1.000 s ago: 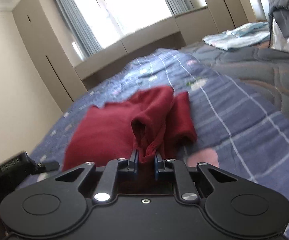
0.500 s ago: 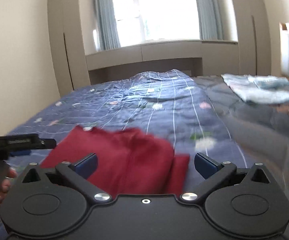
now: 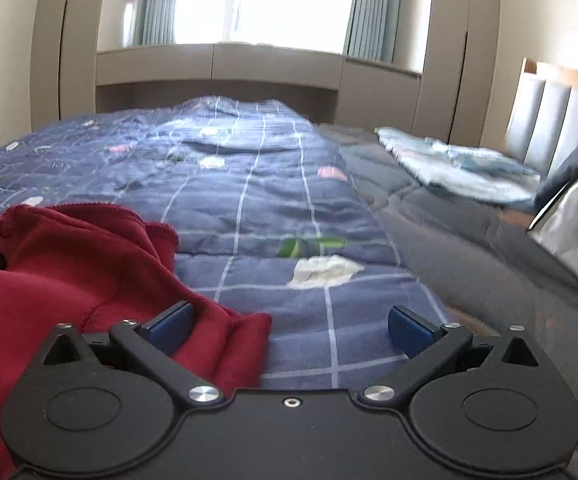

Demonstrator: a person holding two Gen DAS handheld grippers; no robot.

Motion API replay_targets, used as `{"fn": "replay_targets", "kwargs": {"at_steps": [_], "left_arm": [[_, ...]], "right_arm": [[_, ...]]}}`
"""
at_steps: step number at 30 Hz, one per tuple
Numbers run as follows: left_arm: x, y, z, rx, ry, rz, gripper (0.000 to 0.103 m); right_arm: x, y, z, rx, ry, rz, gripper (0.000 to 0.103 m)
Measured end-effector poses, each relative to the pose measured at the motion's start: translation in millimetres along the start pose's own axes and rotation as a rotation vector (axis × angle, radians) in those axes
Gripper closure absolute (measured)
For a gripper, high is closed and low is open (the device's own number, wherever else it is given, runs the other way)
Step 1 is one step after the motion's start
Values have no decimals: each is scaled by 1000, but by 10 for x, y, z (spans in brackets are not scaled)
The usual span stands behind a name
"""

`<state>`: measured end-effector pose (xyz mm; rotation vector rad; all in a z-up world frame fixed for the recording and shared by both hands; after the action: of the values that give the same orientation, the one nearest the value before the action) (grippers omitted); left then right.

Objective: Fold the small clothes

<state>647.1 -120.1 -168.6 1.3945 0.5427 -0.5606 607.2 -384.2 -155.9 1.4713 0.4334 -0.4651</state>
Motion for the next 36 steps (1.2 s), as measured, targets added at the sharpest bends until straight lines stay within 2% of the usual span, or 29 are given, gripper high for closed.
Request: {"fn": "replay_targets", "kwargs": {"at_steps": [2,5,8,10,12,14,18,20,24,36], "left_arm": [[-22,25,-47,-32,-21,-8,0],[-165,47,-101,-63,4,-5,1],[-453,54,-85,-53,-14,40,0],[-690,6,-29,-48,-68,67,0],[-888,-98,-1,-50,-88,71,0],[-1032,-255,-16,-60,-73,56,1],[-1116,-538,-96,-78,-74,8,1],[-1095,-620,-118,-106,-99,-13,1],[-1071,-674,-162,-162,-102,-29,1],[-1075,-695,-160,-182,-96,-48,0]], "right_arm": [[-13,5,2,9,9,7,1],[-148,96,58,67,57,66,2],[-655,277,21,50,14,159,3],[-996,320,-175,41,90,203,1],[-1167,218,-380,20,163,167,1],[-1242,27,-465,24,163,112,1],[-1349,-398,-358,-17,-32,68,1],[-1378,-556,-282,56,-27,71,1],[-1346,-581,-275,73,-27,50,1],[-1360,-608,-289,87,-12,52,1]]}}
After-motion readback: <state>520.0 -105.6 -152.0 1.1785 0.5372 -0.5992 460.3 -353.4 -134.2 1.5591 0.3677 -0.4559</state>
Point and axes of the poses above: each gripper's, at about its wrist camera, not at the fingertips, and x roughly the way its jaws point, z to its right, y to its top, the point moved 10 cm from there along x, roughly the way its jaws point, and after that the axes turned 5 degrees about y, right-handed, at the moved point
